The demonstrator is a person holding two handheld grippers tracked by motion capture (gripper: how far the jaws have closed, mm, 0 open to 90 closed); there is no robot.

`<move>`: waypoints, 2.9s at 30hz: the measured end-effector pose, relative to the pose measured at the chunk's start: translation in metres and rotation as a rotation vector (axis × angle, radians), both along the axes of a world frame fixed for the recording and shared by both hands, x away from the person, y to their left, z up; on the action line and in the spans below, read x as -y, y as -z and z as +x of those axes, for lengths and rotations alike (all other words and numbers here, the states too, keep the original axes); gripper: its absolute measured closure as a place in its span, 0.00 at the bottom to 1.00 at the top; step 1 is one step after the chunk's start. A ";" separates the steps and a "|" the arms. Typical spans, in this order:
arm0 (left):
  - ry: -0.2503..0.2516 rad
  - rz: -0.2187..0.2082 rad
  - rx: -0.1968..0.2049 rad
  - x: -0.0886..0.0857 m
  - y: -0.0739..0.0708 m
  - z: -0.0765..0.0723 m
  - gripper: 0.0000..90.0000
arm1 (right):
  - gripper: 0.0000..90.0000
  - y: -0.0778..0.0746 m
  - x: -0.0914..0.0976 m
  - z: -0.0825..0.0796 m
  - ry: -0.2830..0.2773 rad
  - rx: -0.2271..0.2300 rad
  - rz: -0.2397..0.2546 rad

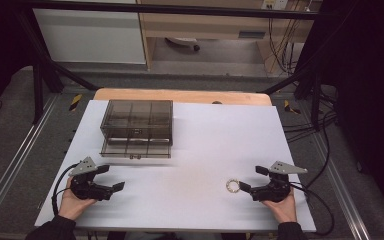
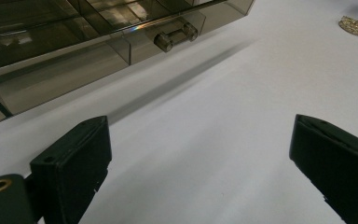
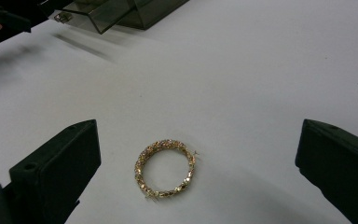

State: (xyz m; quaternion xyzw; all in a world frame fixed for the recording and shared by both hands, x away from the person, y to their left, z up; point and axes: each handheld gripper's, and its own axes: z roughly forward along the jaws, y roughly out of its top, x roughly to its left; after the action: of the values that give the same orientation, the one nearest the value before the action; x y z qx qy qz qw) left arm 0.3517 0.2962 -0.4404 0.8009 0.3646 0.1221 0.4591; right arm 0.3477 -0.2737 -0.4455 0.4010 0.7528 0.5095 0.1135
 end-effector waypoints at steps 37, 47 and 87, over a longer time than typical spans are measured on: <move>-0.011 0.004 0.004 -0.001 0.001 0.001 0.06 | 0.31 0.001 -0.045 -0.002 -0.042 -0.109 -0.152; -0.012 0.004 0.003 -0.001 0.001 0.001 0.06 | 0.60 0.005 -0.049 -0.003 -0.032 -0.165 -0.145; -0.017 0.019 0.010 -0.001 0.001 0.000 0.06 | 0.94 -0.002 -0.050 -0.004 -0.041 -0.191 -0.135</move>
State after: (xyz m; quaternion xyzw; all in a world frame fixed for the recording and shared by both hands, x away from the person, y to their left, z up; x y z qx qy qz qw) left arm 0.3513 0.2974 -0.4415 0.8014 0.3679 0.1335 0.4524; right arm 0.3435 -0.2240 -0.4434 0.4238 0.8007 0.4195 0.0576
